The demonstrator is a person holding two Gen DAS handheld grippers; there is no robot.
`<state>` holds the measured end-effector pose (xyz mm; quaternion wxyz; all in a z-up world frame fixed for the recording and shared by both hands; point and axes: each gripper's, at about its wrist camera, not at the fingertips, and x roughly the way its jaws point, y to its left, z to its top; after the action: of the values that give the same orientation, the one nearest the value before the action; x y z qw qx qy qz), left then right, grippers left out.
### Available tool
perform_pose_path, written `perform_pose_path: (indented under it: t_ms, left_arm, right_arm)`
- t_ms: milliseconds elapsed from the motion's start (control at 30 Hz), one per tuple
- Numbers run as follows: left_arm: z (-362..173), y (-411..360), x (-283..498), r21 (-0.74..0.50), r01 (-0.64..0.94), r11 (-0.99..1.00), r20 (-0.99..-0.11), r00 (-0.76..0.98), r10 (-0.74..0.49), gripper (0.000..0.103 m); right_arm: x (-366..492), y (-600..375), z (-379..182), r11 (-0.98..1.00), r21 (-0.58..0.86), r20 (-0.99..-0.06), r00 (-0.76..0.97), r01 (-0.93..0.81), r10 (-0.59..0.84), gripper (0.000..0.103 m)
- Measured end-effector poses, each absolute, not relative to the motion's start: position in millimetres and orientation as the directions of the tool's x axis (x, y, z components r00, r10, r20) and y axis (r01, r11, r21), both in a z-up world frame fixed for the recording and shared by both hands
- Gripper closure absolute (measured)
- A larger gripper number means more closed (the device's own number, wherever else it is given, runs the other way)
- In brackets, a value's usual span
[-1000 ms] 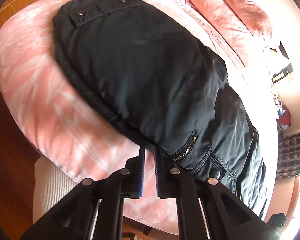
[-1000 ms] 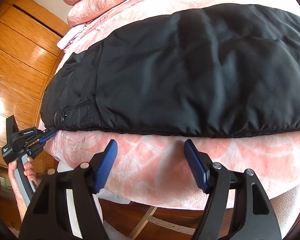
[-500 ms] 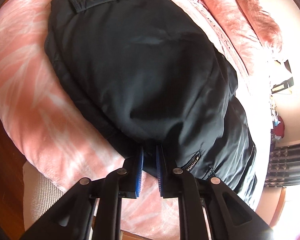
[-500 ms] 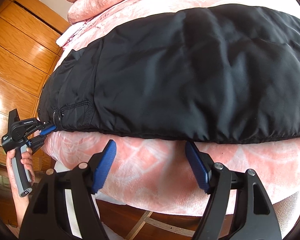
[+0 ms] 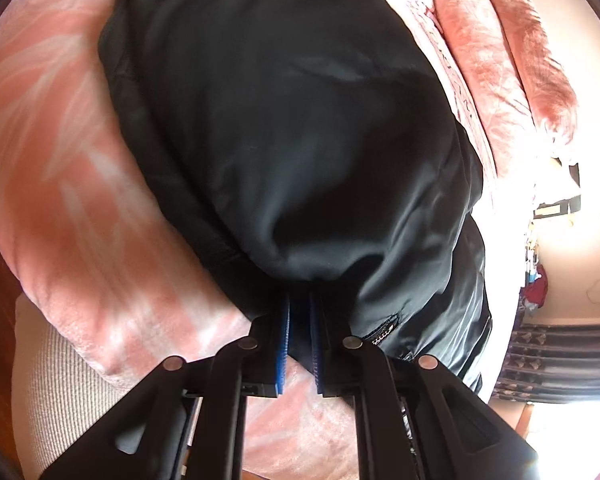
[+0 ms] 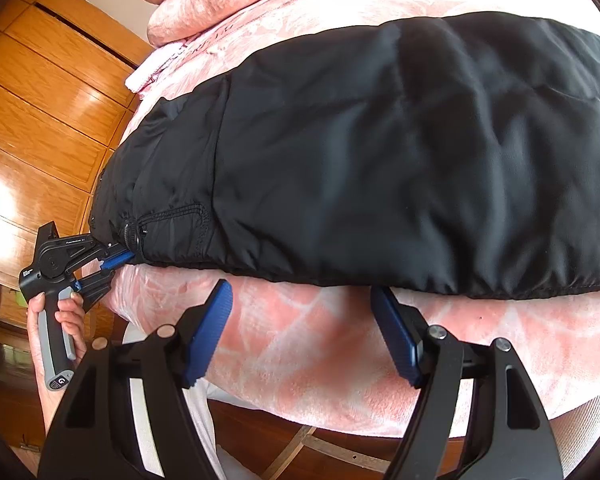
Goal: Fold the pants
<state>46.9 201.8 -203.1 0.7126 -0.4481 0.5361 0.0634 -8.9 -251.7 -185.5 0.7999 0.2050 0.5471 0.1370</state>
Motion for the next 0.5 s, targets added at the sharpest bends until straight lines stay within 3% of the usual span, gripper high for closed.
perform_pose_path:
  t_ms: [67,133,200,300,400,500]
  left_arm:
    - [-202.0,205.4,43.4,-0.592,-0.589,0.551,-0.806,0.420,-0.417,0.092]
    - [-196.8,207.5,36.7,-0.606,-0.591,0.533,-0.796,0.446,-0.410,0.084]
    - [-193.0,209.6,32.7,-0.601,-0.595,0.533,-0.798,0.473,-0.372,0.067]
    - [-199.7,213.6,28.8,-0.653,-0.595,0.468,-0.757,0.523,-0.392,0.054]
    - [-201.9,214.7,29.7,-0.676,-0.587,0.445,-0.737,0.539,-0.408,0.046]
    - [-193.0,212.5,29.2,-0.715,-0.544,0.440,-0.699,0.572,-0.428,0.044]
  right_arm:
    - [-8.9,-251.9,-186.2,0.878,0.479,-0.820,0.361,0.008,0.444,0.030]
    - [-9.0,-251.7,-186.4,0.879,0.476,-0.821,0.360,0.003,0.443,0.030]
    - [-8.2,-250.4,-187.0,0.883,0.470,-0.824,0.356,-0.003,0.440,0.030]
    - [-6.3,-246.7,-189.1,0.888,0.459,-0.830,0.351,-0.008,0.433,0.030]
    - [-5.7,-243.8,-189.7,0.892,0.452,-0.834,0.350,-0.010,0.427,0.030]
    - [-5.4,-242.3,-190.7,0.893,0.449,-0.835,0.347,-0.015,0.426,0.030]
